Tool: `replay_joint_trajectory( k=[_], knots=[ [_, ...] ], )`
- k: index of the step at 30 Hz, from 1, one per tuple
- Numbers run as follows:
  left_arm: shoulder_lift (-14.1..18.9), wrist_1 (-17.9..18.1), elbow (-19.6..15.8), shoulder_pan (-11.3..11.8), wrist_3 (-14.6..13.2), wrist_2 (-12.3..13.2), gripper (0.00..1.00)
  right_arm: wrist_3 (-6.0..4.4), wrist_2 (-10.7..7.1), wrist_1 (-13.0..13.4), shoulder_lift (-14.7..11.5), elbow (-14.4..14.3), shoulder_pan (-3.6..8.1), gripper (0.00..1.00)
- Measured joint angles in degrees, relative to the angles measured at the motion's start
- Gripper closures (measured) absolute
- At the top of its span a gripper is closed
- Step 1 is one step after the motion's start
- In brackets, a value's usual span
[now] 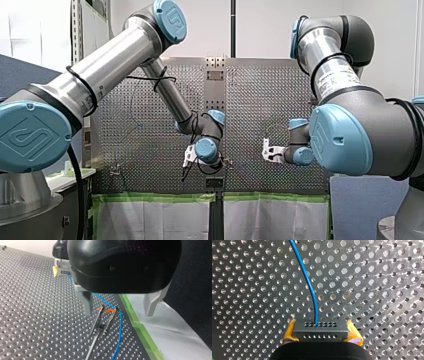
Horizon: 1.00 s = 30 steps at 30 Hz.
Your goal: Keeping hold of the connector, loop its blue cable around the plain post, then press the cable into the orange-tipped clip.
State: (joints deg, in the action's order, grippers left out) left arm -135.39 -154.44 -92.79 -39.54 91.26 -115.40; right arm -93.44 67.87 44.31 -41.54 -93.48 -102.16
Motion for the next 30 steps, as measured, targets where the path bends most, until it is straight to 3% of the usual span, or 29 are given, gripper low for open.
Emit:
replay_joint_trajectory(
  k=[15, 19, 25, 30],
  knots=[
    [0.0, -0.4, 0.0, 0.0, -0.3, -1.4, 0.01, 0.12, 0.09, -0.4, 0.1, -0.1, -0.21, 0.89],
    [0.0, -0.4, 0.0, 0.0, -1.1, -1.5, 0.01, 0.86, 0.99, -1.1, 0.1, -0.9, -0.26, 0.89],
    [0.0, -0.7, 0.0, 0.0, -4.0, -1.5, 0.01, 1.87, 2.84, -0.1, 0.1, -3.4, -0.38, 0.89],
    [0.0, -1.4, -0.3, -0.1, -4.8, -1.6, 0.01, 3.87, 4.96, -1.6, 0.1, -4.3, -0.91, 0.89]
  ],
)
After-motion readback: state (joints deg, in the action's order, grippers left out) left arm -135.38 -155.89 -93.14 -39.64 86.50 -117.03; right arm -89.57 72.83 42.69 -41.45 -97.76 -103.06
